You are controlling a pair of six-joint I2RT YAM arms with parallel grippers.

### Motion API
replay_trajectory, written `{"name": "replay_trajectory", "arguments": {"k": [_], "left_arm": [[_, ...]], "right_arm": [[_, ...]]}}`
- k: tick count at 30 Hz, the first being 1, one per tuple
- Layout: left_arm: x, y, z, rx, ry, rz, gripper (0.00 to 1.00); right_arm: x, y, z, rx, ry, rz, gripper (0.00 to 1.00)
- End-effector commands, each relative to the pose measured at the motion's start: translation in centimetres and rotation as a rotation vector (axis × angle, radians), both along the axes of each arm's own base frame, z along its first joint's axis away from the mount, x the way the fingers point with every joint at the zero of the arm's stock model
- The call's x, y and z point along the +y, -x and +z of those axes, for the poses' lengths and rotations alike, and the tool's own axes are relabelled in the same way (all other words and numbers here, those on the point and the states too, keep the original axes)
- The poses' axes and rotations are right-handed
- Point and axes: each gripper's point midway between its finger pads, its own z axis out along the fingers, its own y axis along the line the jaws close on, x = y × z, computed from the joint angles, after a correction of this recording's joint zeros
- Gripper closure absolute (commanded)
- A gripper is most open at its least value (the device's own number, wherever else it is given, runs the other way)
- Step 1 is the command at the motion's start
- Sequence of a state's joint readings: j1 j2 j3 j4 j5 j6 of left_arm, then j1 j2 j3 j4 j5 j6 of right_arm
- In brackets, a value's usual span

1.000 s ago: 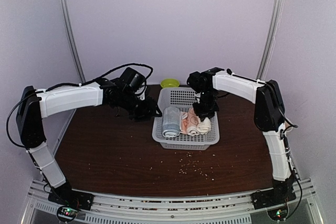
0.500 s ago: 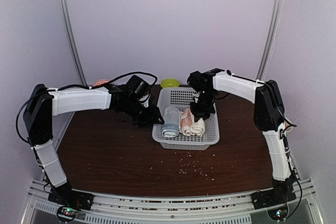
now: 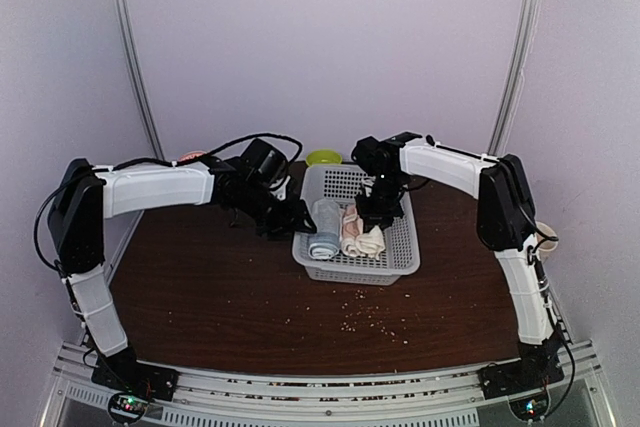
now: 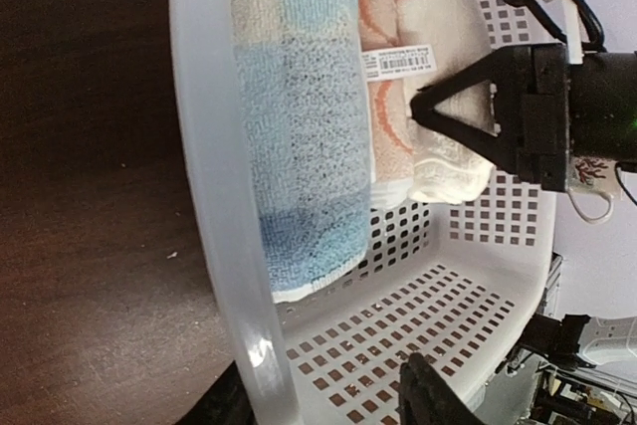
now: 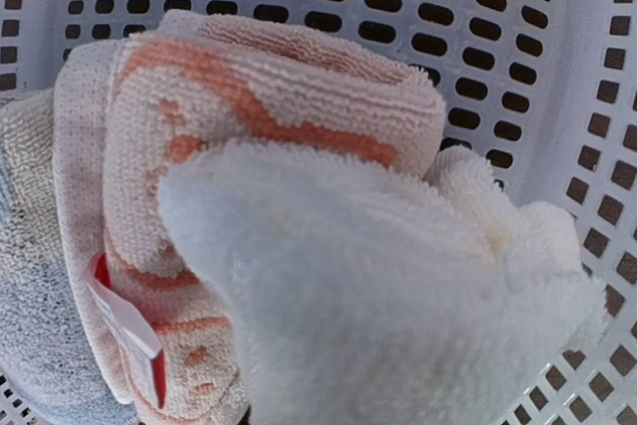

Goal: Roll the towels
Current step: Adjust the storage box at the center of the board.

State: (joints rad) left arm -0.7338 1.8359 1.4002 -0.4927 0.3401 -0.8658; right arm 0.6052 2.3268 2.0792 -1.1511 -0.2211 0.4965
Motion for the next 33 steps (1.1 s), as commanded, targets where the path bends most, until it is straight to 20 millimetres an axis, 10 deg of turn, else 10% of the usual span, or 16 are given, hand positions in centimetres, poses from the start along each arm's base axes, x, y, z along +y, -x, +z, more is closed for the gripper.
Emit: {"name": "replay_trajectory", "arguments": {"k": [1, 7, 20, 27, 33], "left_arm": [[-4.7, -1.5, 5.3, -0.109, 0.183, -0.092, 0.54], [-6.0, -1.0, 6.8, -0.124, 0.184, -0.114, 0.58], [0.8, 1.2, 0.5, -0.040, -0.058, -0.025, 0.56], [3.8, 1.2, 7.0, -0.210, -0.076, -0.010, 0.43], [-1.3, -0.7, 10.8, -0.255, 0.130, -0.072, 0.54]], "right_arm": [[0.1, -0.2, -0.6, -0.019, 0.034, 0.032, 1.00], [-0.6, -0.3, -0.3, -0.034, 0.067, 0.040, 1.00], [-1.3, -0.5, 0.2, -0.056, 0.097, 0.038, 1.00], [-1.2, -0.6, 0.6, -0.066, 0.090, 0.041, 1.00], [-1.3, -0.6, 0.4, -0.071, 0.094, 0.041, 1.00]]}}
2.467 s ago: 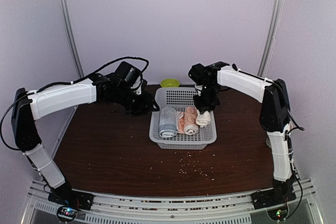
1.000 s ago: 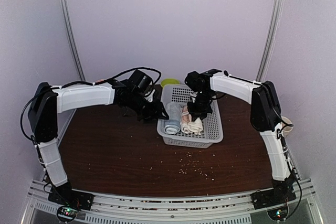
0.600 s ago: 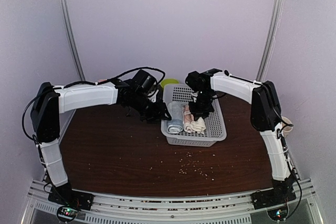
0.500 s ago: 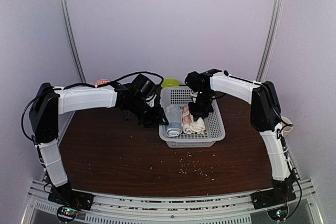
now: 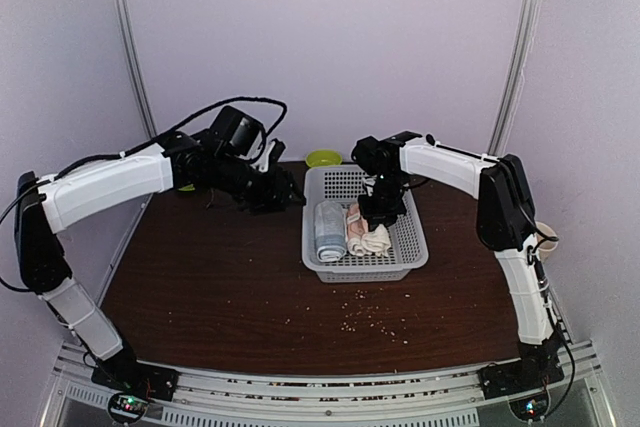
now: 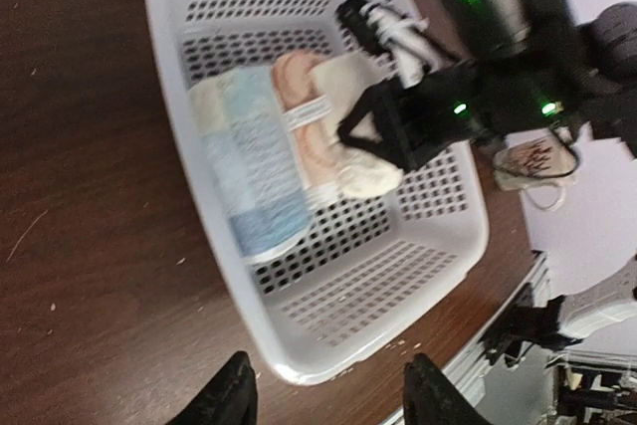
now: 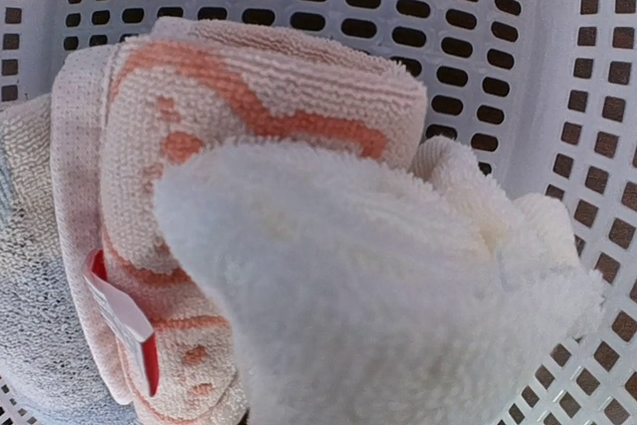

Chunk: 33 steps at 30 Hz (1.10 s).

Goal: Roll the towels
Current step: Adjust the storage box at the center of the board, then place the towel in the storage box.

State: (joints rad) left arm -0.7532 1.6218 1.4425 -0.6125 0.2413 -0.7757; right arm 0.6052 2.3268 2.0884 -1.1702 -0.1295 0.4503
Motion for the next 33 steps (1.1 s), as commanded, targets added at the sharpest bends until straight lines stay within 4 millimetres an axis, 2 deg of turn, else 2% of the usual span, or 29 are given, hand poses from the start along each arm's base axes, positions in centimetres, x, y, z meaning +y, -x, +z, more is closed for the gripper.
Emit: {"name": "replay_trajectory", "arguments": {"k": [1, 3, 6, 9, 14, 23, 28, 33], "left_arm": [[-4.6, -2.4, 1.2, -0.026, 0.126, -0.077, 0.60], [-6.8, -2.9, -0.4, 0.022, 0.172, -0.116, 0.72], [-9.2, -3.7, -2.1, 0.056, 0.224, -0.139, 0.89], [-11.0, -4.0, -3.5, 0.081, 0.252, -0.160, 0.99], [-12.7, -5.2, -5.1, 0.092, 0.281, -0.156, 1.00], [-14.6, -5.9, -5.9, 0.114, 0.330, -0.149, 1.00], [-15.0, -6.0, -8.6, 0.173, 0.286, -0.129, 1.00], [-14.2, -6.2, -11.5, 0.214, 0.201, -0.082, 1.00]], "right_arm": [[0.0, -0.1, 0.4, -0.026, 0.010, 0.008, 1.00], [0.0, -0.3, 0.6, -0.038, 0.008, 0.003, 1.00], [-0.4, -0.2, 0.1, -0.037, 0.021, -0.003, 1.00], [-0.6, -0.4, 0.1, -0.042, 0.016, -0.013, 1.00], [-0.6, -0.5, -0.3, -0.047, -0.010, -0.034, 1.00], [-0.2, -0.6, 0.2, -0.049, -0.038, -0.037, 1.00], [-0.2, -0.6, 0.2, -0.049, -0.044, -0.043, 1.00], [-0.2, -0.6, 0.3, -0.050, -0.049, -0.044, 1.00]]}}
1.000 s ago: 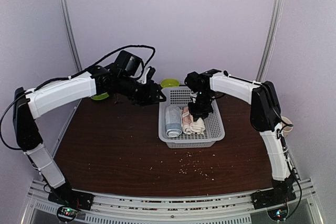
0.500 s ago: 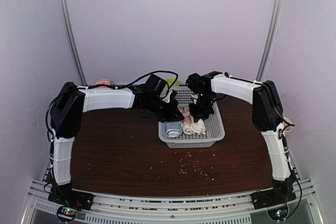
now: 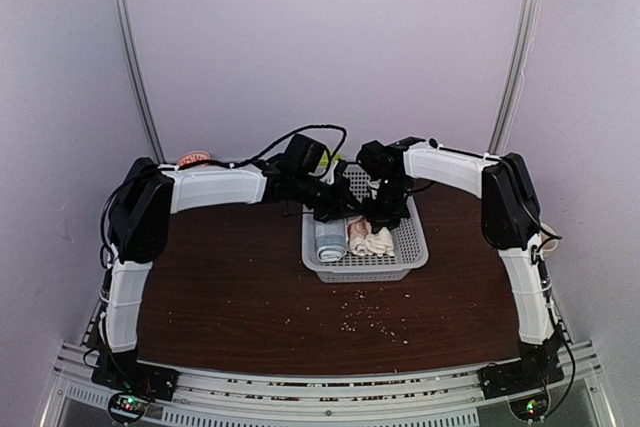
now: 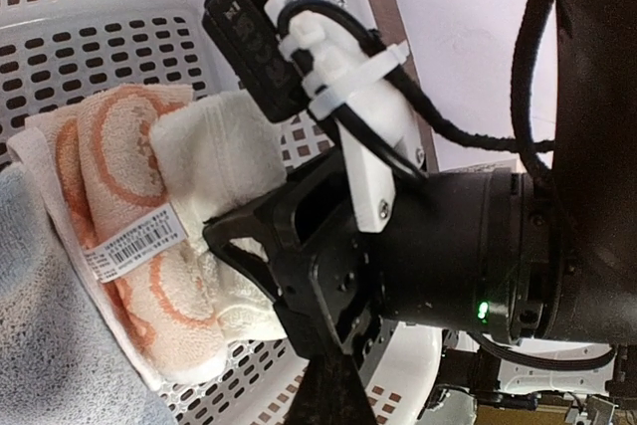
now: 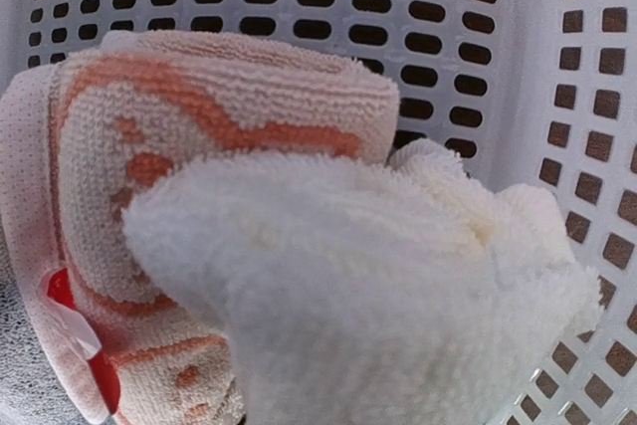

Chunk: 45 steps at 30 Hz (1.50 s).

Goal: Roll the towels
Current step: Place the towel in the storage box.

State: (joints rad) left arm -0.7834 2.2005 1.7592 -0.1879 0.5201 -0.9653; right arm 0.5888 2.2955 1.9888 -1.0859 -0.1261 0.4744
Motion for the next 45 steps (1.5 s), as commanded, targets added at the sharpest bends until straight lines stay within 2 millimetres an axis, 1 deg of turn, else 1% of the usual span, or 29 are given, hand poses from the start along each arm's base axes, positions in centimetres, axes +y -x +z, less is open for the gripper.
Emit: {"name": "replay_trajectory", "arguments": {"k": [1, 6, 8, 11, 13, 16, 19, 22, 26, 29, 31, 34, 40, 42, 45], "left_arm": [[0.4, 0.2, -4.3, 0.063, -0.104, 0.030, 1.00], [0.5, 0.2, -5.3, 0.081, -0.123, 0.039, 1.00], [0.5, 0.3, -5.1, 0.081, -0.110, 0.035, 1.00], [0.7, 0.5, -3.6, 0.059, -0.075, 0.040, 1.00], [1.0, 0.6, -2.0, 0.033, -0.056, 0.049, 1.00], [1.3, 0.3, -1.3, 0.003, -0.070, 0.065, 1.00], [1.2, 0.2, -2.8, 0.025, -0.101, 0.055, 1.00], [0.2, 0.5, -3.9, 0.052, -0.103, 0.038, 1.00], [-0.9, 0.8, -3.9, 0.051, -0.094, 0.020, 1.00], [-1.1, 0.7, -4.1, 0.051, -0.104, 0.024, 1.00], [-1.0, 0.7, -5.1, 0.072, -0.126, 0.032, 1.00], [-0.3, 0.6, -7.0, 0.114, -0.161, 0.061, 1.00], [2.0, 0.3, -10.9, 0.219, -0.203, 0.140, 1.00], [2.7, 0.1, -11.5, 0.234, -0.216, 0.163, 1.00], [3.4, -0.1, -11.8, 0.241, -0.234, 0.189, 1.00]], "right_arm": [[0.7, -0.3, 1.4, -0.038, -0.042, -0.005, 1.00], [0.8, -0.4, 1.7, -0.042, -0.052, -0.011, 1.00], [0.9, -0.4, 1.8, -0.044, -0.056, -0.010, 1.00], [1.0, -0.4, 1.9, -0.042, -0.066, -0.009, 1.00], [1.1, -0.4, 2.0, -0.044, -0.072, -0.008, 1.00], [1.2, -0.5, 2.0, -0.046, -0.075, -0.007, 1.00], [1.3, -0.5, 1.9, -0.044, -0.079, -0.006, 1.00], [1.3, -0.4, 1.7, -0.038, -0.081, -0.007, 1.00], [1.3, -0.4, 1.6, -0.035, -0.083, -0.007, 1.00], [1.4, -0.4, 1.7, -0.036, -0.085, -0.007, 1.00], [1.4, -0.4, 1.7, -0.037, -0.086, -0.007, 1.00], [1.4, -0.4, 1.8, -0.039, -0.084, -0.007, 1.00], [1.1, -0.5, 2.6, -0.053, -0.080, -0.011, 1.00], [0.8, -0.6, 3.0, -0.058, -0.077, -0.016, 1.00], [-0.1, -0.9, 3.7, -0.080, -0.056, -0.024, 1.00]]}}
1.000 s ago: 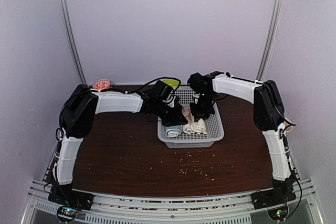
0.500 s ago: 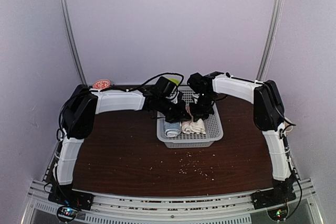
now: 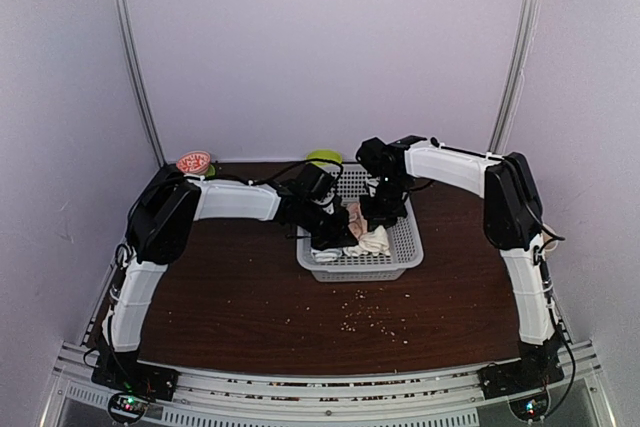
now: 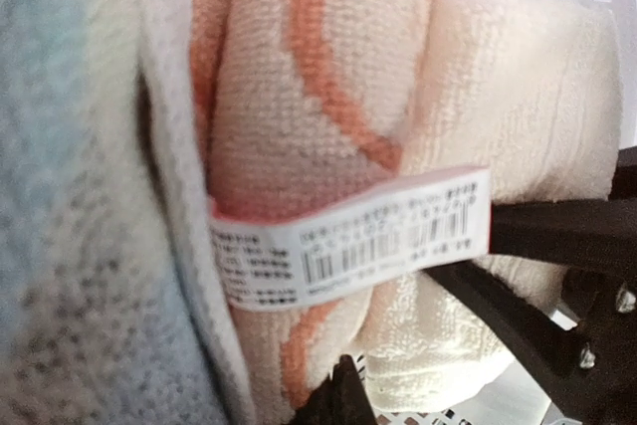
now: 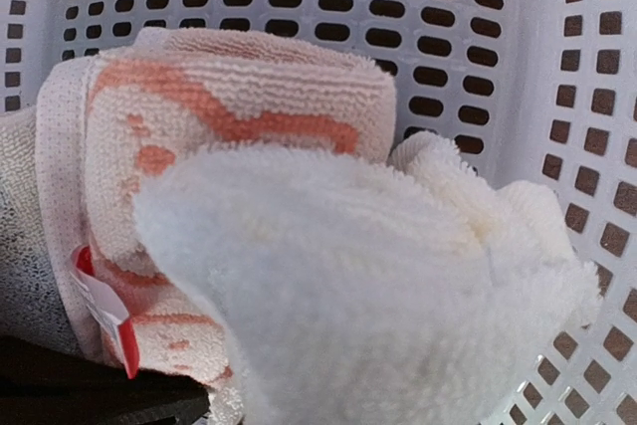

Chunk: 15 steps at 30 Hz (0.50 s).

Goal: Roll the towels
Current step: Place the towel in the storage box.

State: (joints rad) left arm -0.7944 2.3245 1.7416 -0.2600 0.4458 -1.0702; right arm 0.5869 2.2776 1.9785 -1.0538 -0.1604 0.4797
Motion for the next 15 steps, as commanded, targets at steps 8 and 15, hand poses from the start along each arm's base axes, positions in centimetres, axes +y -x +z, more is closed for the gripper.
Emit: {"name": "replay_trajectory", "arguments": {"k": [8, 15], "left_arm": [[2.5, -0.6, -2.5, 0.038, -0.083, 0.091, 1.00], [2.6, -0.6, -2.3, 0.034, -0.079, 0.092, 1.00]], "right_arm": [[-3.2, -1.5, 5.0, -0.131, 0.069, -0.042, 1.00], [-3.5, -1.2, 3.5, -0.078, 0.103, -0.045, 1.00]]}}
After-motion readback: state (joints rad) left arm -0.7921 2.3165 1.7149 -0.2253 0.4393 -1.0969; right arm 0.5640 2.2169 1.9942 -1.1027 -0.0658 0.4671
